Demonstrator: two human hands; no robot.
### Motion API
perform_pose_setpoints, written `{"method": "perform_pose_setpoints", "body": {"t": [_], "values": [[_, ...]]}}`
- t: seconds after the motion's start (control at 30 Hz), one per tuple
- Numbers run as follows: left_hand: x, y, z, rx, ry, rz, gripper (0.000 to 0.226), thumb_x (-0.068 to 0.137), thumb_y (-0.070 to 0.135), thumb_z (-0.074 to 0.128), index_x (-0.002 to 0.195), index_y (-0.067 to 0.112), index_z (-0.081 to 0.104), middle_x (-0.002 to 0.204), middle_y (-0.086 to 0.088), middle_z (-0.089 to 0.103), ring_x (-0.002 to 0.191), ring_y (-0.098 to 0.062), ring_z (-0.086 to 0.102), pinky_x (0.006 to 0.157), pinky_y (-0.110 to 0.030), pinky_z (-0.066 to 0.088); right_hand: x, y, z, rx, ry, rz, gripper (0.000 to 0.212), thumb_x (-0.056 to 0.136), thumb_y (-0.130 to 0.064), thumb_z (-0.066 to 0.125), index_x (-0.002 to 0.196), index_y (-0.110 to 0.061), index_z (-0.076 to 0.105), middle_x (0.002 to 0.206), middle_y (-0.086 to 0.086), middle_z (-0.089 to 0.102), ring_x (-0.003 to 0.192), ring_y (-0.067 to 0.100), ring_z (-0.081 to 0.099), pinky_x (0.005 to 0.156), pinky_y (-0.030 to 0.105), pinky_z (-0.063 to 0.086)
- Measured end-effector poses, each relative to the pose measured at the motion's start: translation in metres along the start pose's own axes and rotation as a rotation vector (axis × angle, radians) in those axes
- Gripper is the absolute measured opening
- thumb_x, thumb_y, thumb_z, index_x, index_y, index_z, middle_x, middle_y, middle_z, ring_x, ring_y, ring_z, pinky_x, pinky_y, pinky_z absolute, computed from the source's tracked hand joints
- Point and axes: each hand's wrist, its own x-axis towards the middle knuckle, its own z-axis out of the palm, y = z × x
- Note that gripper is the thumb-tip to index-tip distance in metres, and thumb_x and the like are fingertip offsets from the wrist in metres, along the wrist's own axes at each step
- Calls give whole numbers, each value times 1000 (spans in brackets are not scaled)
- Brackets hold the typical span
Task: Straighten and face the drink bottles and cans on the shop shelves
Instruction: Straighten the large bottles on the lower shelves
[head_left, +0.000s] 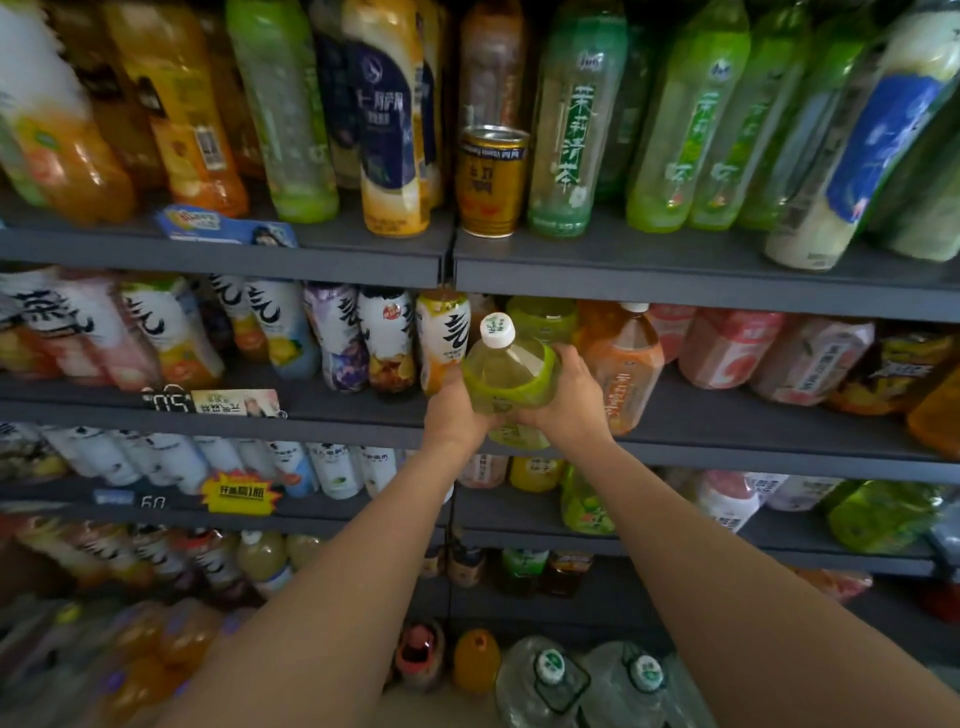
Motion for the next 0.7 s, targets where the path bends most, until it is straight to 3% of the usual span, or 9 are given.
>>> {"method": "perform_pose_setpoints", "body": {"t": [0.4, 0.57, 0.7], "values": [[34, 0, 10, 144, 10, 57, 61, 79, 21, 72, 130, 11, 41, 128, -10, 54, 121, -27, 50, 99, -36, 41, 27, 13, 10, -3, -62, 132, 96, 71, -25, 80, 146, -9, 22, 138, 11, 48, 128, 29, 45, 105, 38, 39], [43, 0, 16, 150, 38, 30, 56, 80, 19, 71, 128, 10, 44, 127, -10, 57, 120, -26, 51, 96, -35, 42, 28, -2, 7, -234, -59, 147, 69, 81, -26, 72, 133, -2, 34, 126, 18, 54, 119, 36, 52, 93, 40, 45], [45, -2, 17, 118, 40, 28, 61, 80, 20, 71, 132, 12, 40, 130, -9, 55, 123, -27, 50, 100, -38, 42, 25, -5, 2, -401, -53, 125, 54, 84, -38, 66, 117, 0, 49, 118, 16, 60, 110, 35, 58, 84, 39, 49]]}}
